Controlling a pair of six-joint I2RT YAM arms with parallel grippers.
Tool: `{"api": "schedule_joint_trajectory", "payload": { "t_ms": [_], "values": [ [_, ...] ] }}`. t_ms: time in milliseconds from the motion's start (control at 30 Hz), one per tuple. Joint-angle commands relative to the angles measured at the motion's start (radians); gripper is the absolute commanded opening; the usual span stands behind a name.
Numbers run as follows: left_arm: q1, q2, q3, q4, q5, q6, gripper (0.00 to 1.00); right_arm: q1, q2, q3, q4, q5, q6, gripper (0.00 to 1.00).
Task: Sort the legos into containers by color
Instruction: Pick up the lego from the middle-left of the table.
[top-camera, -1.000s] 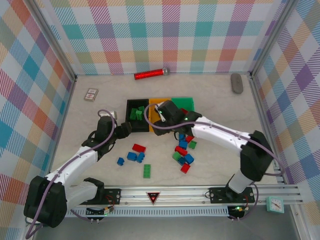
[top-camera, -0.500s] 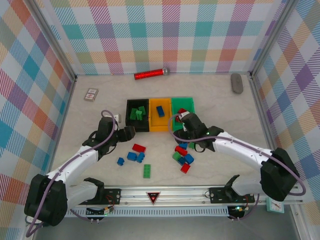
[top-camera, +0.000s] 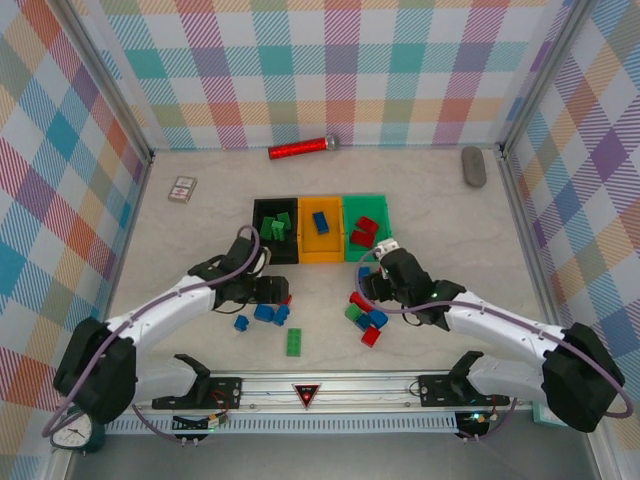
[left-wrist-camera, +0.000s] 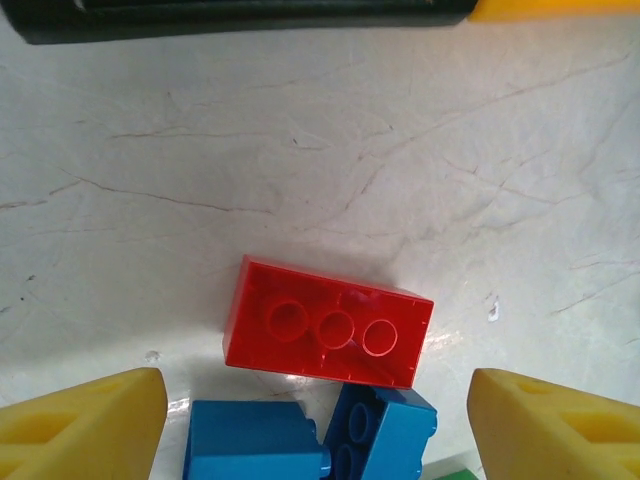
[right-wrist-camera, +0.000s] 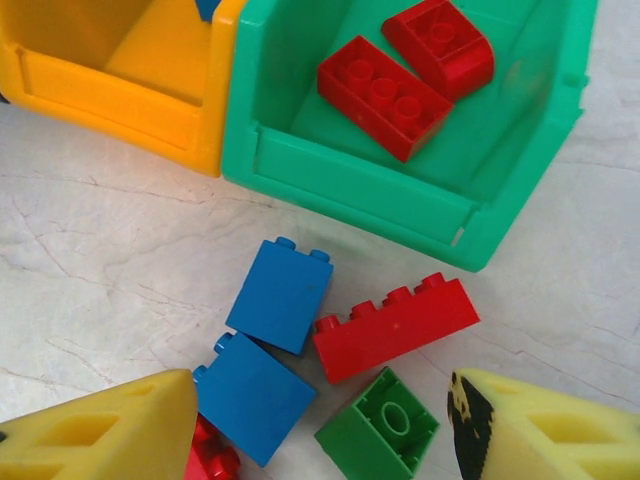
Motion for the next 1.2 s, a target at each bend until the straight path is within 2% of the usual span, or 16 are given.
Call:
{"api": "schedule_joint_trajectory", "payload": {
  "t_ms": [0,400,667,733,900,1167],
  "values": [
    [-0.04,0.058,0.072,-0.136,-0.086,0.031,0.8,-0.004,-0.041,-0.026,0.056,0.041,0.012,0.68],
    [-0.135,0.334,0.276,-0.274,-0.232,0.115,0.82,-0.004,-0.012,-0.026,0.071,0.037,0.017,0.69],
    [-0.15,0.48,0.335,-0.303,-0.245,0.134,0.8,-0.004,-0.006,-0.027,0.072,0.041,0.014,0.69],
    [-0.15,0.491,0.334,-0.291,-0.227,0.129,0.78,-0.004,-0.002,-0.026,0.074,0.041,0.014,0.69],
    [-0.15,0.477,0.338,-0.251,-0.173,0.114,0.62,-0.005,0.008,-0.022,0.08,0.038,0.011,0.69],
    [-0.174,0.377,0.434,-0.239,-0.104,0.08,0.59,-0.014,-0.016,-0.041,0.099,0.056,0.029,0.69]
  ]
}}
